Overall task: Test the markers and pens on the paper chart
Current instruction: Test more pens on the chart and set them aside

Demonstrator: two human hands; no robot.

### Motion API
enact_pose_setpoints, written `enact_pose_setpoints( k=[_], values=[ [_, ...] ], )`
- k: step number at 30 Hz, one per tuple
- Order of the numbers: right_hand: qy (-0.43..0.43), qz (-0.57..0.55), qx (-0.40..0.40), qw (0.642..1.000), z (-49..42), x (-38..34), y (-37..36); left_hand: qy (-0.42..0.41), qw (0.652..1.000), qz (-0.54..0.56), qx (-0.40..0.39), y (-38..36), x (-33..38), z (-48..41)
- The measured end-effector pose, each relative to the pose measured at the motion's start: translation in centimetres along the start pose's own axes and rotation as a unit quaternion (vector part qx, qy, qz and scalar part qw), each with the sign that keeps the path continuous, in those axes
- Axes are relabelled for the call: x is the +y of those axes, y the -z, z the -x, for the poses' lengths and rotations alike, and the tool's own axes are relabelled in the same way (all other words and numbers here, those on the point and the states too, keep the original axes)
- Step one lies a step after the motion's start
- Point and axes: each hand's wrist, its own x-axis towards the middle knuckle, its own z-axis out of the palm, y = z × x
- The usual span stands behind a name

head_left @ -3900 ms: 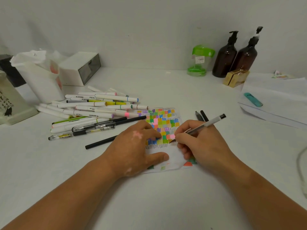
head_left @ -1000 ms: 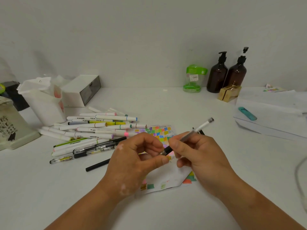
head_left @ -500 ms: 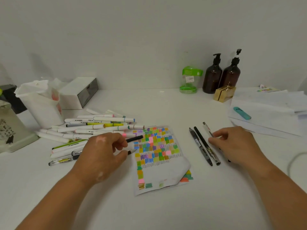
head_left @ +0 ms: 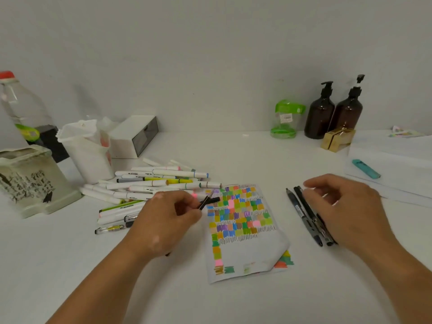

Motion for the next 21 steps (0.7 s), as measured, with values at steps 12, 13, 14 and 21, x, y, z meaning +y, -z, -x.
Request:
enact_pose_setpoints(
  k=[12,13,14,21],
  values=[
    [0.208,-0.072,-0.225,0.949,4.4,-4.0,-4.0,0.039,0.913,0.365,-0.175,-3.9,2.8,2.4],
    [0.202,-0.07,-0.217,0.952,4.4,-3.9,-4.1,0.034,0.91,0.371,-0.183,-4.0,2.8,2.4],
    [0.193,-0.068,-0.204,0.957,4.4,-3.8,-4.2,0.032,0.905,0.379,-0.188,-3.9,2.9,2.5],
    [0.05,-0.14,-0.102,0.984,3.3,-3.7,-3.5,-0.083,0.991,0.101,-0.016,-4.2,1.7,2.3]
  ],
)
